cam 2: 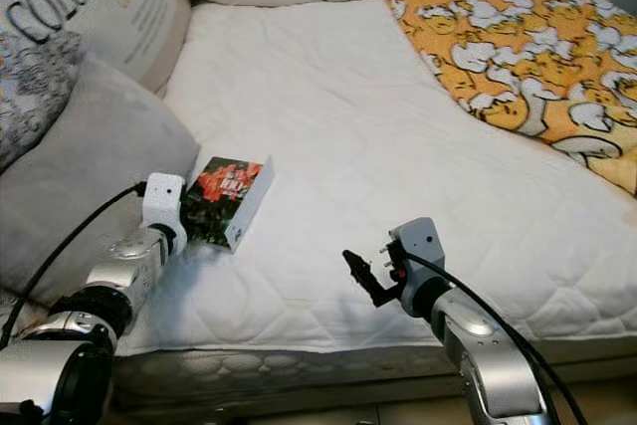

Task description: Clean up the room

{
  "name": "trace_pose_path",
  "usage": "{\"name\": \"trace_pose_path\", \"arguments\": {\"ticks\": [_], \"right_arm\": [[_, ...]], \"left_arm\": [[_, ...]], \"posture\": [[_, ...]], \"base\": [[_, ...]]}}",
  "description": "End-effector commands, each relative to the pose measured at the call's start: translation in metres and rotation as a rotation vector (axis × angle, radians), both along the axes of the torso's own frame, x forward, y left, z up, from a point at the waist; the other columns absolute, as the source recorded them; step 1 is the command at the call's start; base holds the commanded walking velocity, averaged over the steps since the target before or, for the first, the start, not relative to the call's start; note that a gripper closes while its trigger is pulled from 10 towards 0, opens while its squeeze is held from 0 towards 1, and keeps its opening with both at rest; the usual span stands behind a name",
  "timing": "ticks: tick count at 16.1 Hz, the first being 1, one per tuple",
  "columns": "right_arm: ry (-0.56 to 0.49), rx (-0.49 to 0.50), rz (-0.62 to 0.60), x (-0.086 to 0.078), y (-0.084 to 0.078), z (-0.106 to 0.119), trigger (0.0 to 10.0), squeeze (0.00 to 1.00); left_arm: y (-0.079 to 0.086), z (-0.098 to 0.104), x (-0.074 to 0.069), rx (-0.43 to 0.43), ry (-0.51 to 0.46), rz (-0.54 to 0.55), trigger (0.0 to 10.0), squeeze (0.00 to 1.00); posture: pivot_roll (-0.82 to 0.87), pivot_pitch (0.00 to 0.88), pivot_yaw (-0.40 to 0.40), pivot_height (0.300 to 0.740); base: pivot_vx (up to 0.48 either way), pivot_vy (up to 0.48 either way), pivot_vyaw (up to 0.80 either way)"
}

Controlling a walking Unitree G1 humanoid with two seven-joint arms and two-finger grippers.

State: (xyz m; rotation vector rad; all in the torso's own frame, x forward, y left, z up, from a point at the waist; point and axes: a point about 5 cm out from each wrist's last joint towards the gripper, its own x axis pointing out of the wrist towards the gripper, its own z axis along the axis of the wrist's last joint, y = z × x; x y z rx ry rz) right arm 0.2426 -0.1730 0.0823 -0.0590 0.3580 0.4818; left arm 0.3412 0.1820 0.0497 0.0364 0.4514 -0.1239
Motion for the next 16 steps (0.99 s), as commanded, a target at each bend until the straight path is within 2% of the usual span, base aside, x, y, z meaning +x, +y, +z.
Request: {"name": "trace_pose_path", "arguments": {"ticks": [1,4,5,6,9,11,12,13,16], "right_arm": [[-0.022,-0.003,0.012,0.001,0.001,0.003,10.0,0.0],[-0.022,-0.009,0.004,-0.002,-0.003,0.003,10.0,0.0],[-0.02,-0.009,0.003,-0.005,-0.005,0.003,10.0,0.0],[-0.013,-0.006,0.006,-0.008,-0.006,0.003,10.0,0.0],[-0.007,-0.001,0.017,-0.01,-0.005,0.003,10.0,0.0],[-0.006,-0.001,0.028,-0.009,-0.006,0.004,10.0,0.0],[-0.006,-0.002,0.034,-0.008,-0.006,0.004,10.0,0.0],[-0.007,-0.002,0.04,-0.007,-0.005,0.004,10.0,0.0],[-0.008,-0.002,0.044,-0.007,-0.005,0.005,10.0,0.0]], "left_arm": [[-0.004,-0.005,-0.003,-0.034,0.022,-0.022,10.0,1.0],[-0.008,-0.012,-0.006,-0.106,0.061,0.008,10.0,1.0],[-0.008,-0.01,-0.005,-0.205,0.056,0.056,10.0,1.0],[-0.007,-0.009,-0.004,-0.258,0.052,0.072,10.0,1.0],[-0.01,-0.016,-0.009,-0.2,0.08,0.018,10.0,1.0],[-0.016,-0.014,-0.008,-0.312,0.059,0.027,10.0,0.97],[-0.019,-0.012,-0.007,-0.376,0.048,0.031,10.0,0.6],[-0.024,-0.01,-0.006,-0.427,0.041,0.003,10.0,0.0],[-0.033,-0.012,-0.009,-0.401,0.056,-0.098,10.0,0.0]], "posture": [[-0.11,0.0,0.009,0.74],[-0.14,0.0,0.022,0.74],[-0.14,0.0,0.026,0.74],[-0.15,0.0,0.028,0.74],[-0.15,0.0,0.023,0.74],[-0.15,0.0,0.018,0.74],[-0.14,0.0,0.015,0.74],[-0.15,0.0,0.015,0.74],[-0.15,0.0,0.019,0.74]], "base": [[0.0,0.0,0.0],[0.0,0.0,0.0],[0.0,0.0,0.0],[0.0,0.0,0.0],[0.0,0.0,0.0],[0.0,0.0,0.0],[0.0,0.0,0.0],[0.0,0.0,0.0],[0.0,0.0,0.0]]}}
